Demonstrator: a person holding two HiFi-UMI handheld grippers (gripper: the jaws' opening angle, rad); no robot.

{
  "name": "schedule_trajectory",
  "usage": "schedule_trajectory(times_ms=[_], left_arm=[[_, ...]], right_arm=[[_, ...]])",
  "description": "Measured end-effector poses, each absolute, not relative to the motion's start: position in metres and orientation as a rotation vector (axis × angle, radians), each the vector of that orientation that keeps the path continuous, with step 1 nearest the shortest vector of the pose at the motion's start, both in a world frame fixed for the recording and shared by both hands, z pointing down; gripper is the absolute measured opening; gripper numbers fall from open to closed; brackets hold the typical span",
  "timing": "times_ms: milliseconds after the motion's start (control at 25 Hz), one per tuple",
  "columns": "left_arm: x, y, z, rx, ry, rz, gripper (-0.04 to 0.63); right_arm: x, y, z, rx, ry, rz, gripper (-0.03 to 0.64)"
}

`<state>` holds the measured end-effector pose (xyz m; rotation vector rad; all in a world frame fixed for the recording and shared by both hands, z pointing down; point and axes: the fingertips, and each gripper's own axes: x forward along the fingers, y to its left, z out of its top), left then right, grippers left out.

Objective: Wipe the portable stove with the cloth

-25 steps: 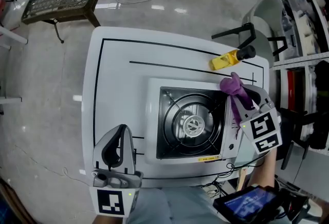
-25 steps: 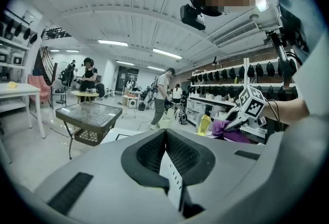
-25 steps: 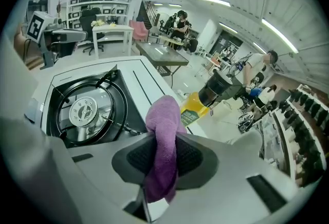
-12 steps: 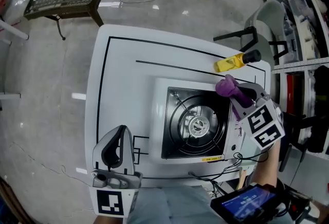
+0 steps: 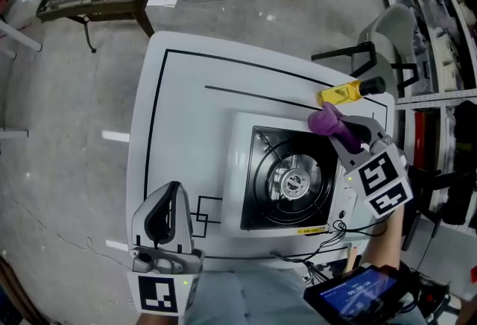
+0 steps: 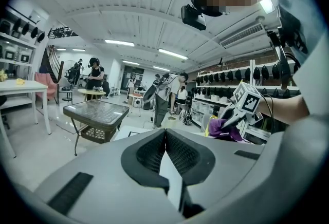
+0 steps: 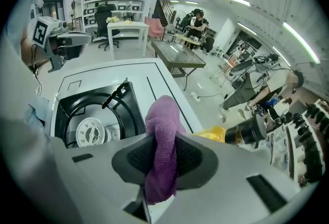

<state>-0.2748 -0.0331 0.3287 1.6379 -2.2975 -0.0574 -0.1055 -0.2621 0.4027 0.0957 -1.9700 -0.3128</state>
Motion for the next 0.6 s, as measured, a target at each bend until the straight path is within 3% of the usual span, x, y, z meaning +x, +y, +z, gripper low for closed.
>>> schedule_trajectory(times_ms=[600], left_arm=[[-0.308, 0.008, 0.330, 1.546, -2.373, -0.057, 0.018]], right_arm=[[-0.165, -0.219, 0.405, -0.001, -2.034, -0.315, 0.104]])
